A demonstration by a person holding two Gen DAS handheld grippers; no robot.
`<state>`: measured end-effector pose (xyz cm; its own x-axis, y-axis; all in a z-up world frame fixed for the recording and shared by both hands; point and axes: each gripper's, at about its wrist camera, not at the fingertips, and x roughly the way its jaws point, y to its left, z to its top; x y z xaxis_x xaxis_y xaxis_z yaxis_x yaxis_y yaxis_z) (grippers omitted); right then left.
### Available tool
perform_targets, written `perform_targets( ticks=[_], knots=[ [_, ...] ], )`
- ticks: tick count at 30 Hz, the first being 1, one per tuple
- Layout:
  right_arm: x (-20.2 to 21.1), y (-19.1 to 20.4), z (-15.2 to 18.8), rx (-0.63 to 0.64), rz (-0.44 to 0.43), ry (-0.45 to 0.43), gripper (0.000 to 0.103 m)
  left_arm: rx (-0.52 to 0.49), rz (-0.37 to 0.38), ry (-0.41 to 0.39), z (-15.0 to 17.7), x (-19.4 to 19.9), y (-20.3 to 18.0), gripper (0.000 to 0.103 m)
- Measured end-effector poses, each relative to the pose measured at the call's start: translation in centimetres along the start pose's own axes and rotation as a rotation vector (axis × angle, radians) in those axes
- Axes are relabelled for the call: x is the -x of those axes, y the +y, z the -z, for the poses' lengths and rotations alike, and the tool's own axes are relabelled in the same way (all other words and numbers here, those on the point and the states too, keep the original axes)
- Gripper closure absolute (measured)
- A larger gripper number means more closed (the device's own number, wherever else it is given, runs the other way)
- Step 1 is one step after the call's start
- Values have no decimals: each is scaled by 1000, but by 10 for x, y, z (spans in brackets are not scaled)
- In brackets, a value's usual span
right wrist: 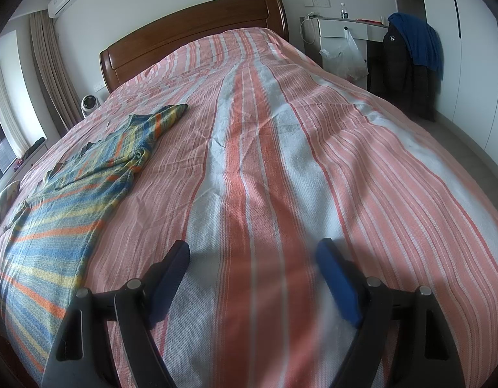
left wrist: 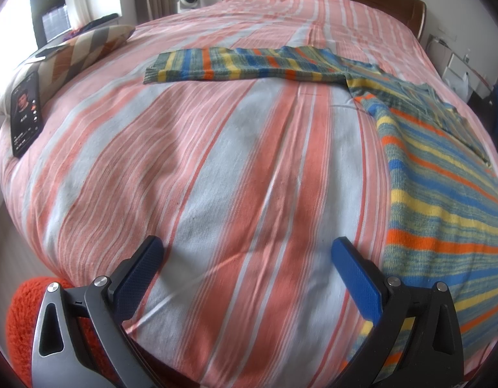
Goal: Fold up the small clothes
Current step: 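Grasp the extended sleeve cuff with the left gripper, fold it over the body, release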
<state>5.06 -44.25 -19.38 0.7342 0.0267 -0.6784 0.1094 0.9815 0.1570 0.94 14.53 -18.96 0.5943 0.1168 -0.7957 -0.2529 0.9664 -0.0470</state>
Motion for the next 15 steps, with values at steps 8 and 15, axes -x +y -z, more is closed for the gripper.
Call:
perform_targets(
  ticks=[8, 15],
  knots=[
    [0, 1, 0, 2, 3, 0, 23, 126, 241, 20, -36, 26, 37, 1],
    [1, 1, 1, 5, 1, -6, 22, 290, 177, 39, -146, -30, 118, 2]
  ],
)
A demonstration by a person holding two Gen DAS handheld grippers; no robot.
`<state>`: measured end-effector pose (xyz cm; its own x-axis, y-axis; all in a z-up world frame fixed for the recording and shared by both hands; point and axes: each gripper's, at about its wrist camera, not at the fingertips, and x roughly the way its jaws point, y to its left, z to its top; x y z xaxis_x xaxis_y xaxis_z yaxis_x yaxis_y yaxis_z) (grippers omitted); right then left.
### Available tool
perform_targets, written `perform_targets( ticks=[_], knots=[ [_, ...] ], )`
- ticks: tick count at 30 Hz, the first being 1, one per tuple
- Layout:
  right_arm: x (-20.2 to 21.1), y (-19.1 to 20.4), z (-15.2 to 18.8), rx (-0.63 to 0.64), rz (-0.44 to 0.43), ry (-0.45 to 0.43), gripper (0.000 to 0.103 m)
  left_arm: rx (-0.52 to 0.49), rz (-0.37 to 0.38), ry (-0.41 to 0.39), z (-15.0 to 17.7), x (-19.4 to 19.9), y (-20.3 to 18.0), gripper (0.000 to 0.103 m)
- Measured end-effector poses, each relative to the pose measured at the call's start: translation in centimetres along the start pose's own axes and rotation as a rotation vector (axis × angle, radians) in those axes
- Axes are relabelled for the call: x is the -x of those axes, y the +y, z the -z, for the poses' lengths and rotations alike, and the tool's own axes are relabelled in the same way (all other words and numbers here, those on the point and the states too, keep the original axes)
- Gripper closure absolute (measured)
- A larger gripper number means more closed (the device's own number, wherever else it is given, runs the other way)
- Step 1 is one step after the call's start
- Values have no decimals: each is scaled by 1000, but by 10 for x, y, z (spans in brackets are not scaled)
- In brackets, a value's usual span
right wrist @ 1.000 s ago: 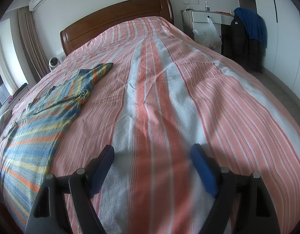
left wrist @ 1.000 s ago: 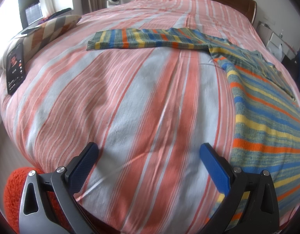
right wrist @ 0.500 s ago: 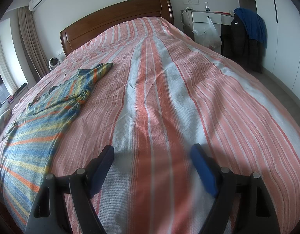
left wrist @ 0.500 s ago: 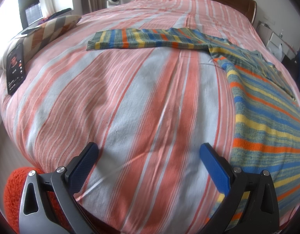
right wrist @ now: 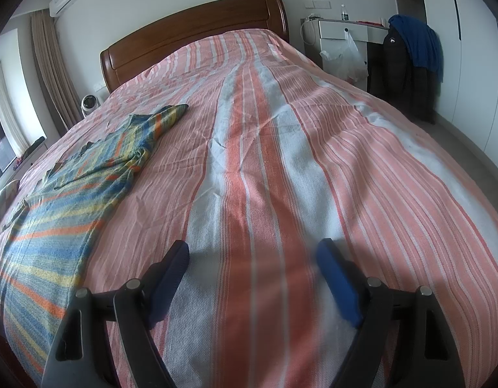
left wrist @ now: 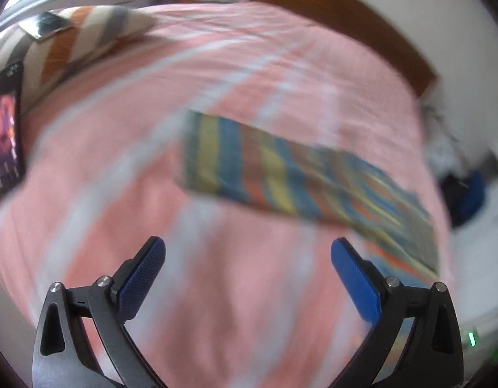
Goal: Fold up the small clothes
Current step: 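Grasp the extended sleeve cuff with the left gripper, fold it over the body, release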
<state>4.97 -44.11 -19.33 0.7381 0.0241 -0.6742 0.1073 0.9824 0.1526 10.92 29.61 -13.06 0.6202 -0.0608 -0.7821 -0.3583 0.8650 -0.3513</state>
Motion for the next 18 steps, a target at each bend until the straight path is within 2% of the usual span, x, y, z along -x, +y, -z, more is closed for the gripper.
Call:
perform_targets(
  ticks=[1, 3, 6, 8, 10, 11, 13, 15, 16, 18],
  knots=[
    [0, 0, 0, 0, 0, -1, 22, 20, -77, 8, -18, -19, 10, 2],
    [0, 0, 0, 1, 1, -2, 22, 27, -151, 30, -34, -45, 16, 4],
    [0, 0, 0, 1, 2, -1, 22, 3, -189, 65, -47, -77, 13, 8],
    [0, 0, 0, 2, 2, -1, 22, -70, -194, 43, -46, -86, -5, 34],
    [-1, 1, 0, 4, 4, -1, 21, -154, -236, 54, -44, -93, -21, 93],
    [-1, 1, 0, 6, 5, -2, 21, -176, -242, 65, -45, -94, -28, 97],
    [-2, 0, 0, 7, 6, -3, 21, -220, -272, 59, -49, -86, -46, 98],
    [-2, 0, 0, 6, 2, -5, 21, -309, -262, -17, -58, -57, -82, 98],
    [-2, 0, 0, 6, 1, -7, 21, -351, -247, -55, -61, -42, -103, 98],
    [-2, 0, 0, 6, 1, -9, 21, -453, -155, -135, -61, -7, -164, 98]
  ],
)
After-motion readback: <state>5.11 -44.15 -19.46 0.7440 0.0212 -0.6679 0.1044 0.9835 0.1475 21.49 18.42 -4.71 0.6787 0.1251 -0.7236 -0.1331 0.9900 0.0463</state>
